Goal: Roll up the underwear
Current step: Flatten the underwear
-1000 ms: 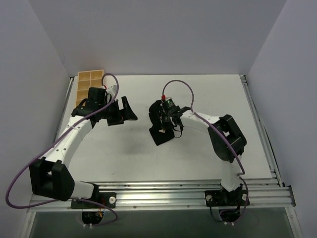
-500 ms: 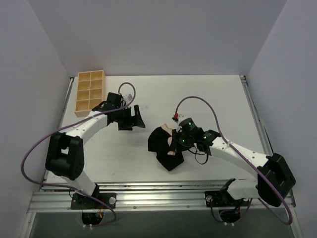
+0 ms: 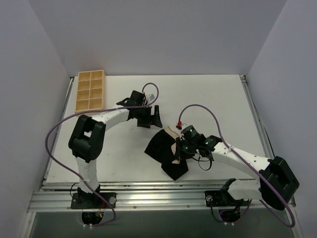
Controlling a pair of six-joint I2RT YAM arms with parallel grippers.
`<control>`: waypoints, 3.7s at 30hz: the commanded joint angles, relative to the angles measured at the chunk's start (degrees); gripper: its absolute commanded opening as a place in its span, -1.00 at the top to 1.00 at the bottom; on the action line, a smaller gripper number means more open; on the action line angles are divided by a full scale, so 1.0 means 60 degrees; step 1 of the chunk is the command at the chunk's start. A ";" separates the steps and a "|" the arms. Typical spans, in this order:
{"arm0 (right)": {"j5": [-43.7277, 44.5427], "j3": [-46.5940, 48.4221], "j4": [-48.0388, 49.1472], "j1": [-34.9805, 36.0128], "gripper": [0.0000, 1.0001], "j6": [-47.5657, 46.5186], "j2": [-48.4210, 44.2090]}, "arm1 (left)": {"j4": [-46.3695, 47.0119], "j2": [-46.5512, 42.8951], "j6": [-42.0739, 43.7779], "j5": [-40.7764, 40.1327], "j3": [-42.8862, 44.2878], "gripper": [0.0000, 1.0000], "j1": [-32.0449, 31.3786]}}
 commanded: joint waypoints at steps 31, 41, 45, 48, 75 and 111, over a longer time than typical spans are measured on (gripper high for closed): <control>0.0543 0.0021 -0.0588 0.0153 0.64 0.0566 -0.0357 | 0.0712 0.3026 0.0126 0.0844 0.2351 0.95 -0.1235; 0.1057 0.0461 -0.1278 0.0138 0.46 0.0756 -0.0459 | -0.0035 0.1856 0.0155 -0.0357 0.1664 0.95 -0.0679; 0.0705 0.0154 -0.0927 0.0168 0.35 0.0962 -0.0532 | 0.0096 0.1284 0.0155 -0.0459 0.0845 0.95 -0.0357; 0.0515 -0.0037 -0.0722 0.0182 0.34 0.1079 -0.0751 | 0.0126 0.0976 0.0155 -0.0577 0.0594 0.95 -0.0210; 0.2169 -0.0520 -0.1117 0.1340 0.31 0.2192 -0.1309 | -0.0050 -0.0081 0.0784 0.0082 0.0474 0.15 0.0274; 0.1583 -0.1283 0.0246 0.1354 0.23 0.1797 -0.0255 | -0.2247 0.1750 0.0726 -0.1895 0.2204 -0.30 -0.1015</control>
